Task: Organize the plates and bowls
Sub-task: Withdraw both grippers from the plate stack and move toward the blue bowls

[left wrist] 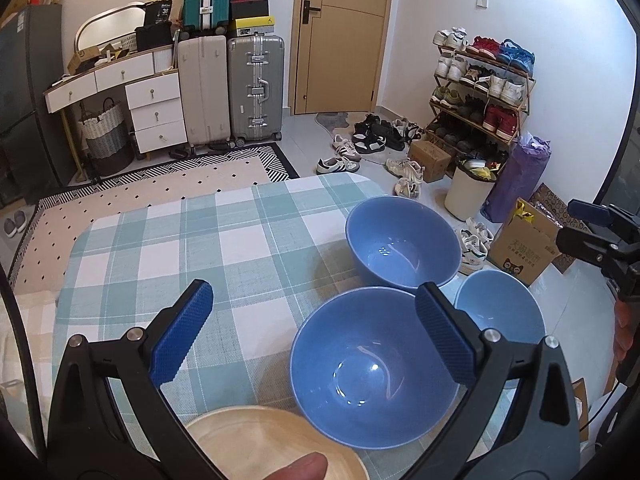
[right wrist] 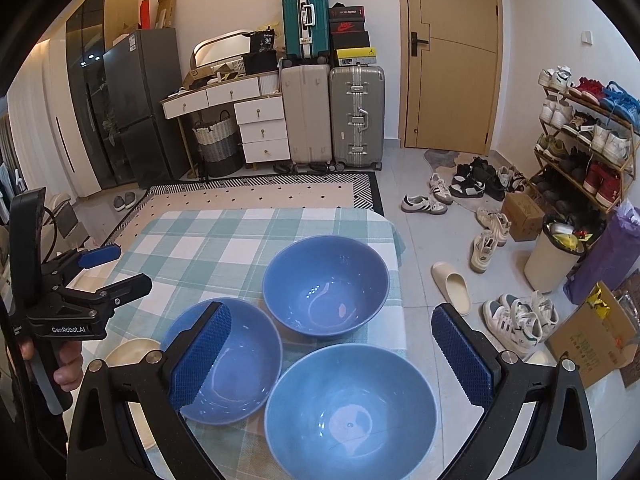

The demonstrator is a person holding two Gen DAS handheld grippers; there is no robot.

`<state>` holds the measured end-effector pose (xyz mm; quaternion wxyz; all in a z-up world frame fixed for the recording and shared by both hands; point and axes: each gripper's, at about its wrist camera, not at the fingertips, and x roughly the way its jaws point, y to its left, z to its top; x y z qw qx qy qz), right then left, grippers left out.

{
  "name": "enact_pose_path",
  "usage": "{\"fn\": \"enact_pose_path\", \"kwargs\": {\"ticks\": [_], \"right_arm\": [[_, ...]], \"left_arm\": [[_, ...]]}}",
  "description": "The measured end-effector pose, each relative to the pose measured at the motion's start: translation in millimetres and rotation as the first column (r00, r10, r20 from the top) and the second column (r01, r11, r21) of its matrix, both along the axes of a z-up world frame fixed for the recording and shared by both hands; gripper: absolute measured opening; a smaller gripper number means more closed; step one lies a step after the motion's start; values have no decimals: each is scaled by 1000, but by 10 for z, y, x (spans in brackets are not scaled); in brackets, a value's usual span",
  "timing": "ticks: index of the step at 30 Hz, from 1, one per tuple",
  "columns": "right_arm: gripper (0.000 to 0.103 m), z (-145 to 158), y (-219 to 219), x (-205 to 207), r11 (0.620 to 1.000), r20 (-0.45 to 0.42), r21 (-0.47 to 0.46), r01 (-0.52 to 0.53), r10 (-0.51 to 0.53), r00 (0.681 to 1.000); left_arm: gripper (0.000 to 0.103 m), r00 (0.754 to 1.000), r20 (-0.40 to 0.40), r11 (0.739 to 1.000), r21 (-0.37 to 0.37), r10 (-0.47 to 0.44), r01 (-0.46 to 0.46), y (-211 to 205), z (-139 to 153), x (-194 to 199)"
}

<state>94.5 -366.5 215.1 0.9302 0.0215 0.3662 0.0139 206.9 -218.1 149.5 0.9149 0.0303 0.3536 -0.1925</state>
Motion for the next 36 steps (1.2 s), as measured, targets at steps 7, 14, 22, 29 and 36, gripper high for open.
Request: {"fn": "enact_pose_path", "kwargs": {"ticks": [7, 14, 22, 29, 36], "right_arm": [[102, -131, -106, 218, 1000, -33, 10, 1, 0, 999], [102, -265, -204, 406, 1000, -57, 16, 6, -5, 998], [102, -413, -293, 611, 1000, -83, 27, 14, -12, 996], [102, -553, -355, 800, 999, -114, 30, 24, -20, 993], [102, -720, -405, 963, 999, -145, 32, 25, -20, 989]], "left_arm": [[101, 1000, -23, 1000, 10, -10, 10, -164, -120, 221], [101, 999, -42, 1000, 22, -15, 16, -288, -256, 424], [101, 997, -71, 1000, 21, -14, 16, -396, -403, 672], [101, 995, -99, 999, 26, -16, 19, -480, -548, 868], [101, 992, -128, 999, 37, -20, 25, -585, -727, 1030]]}}
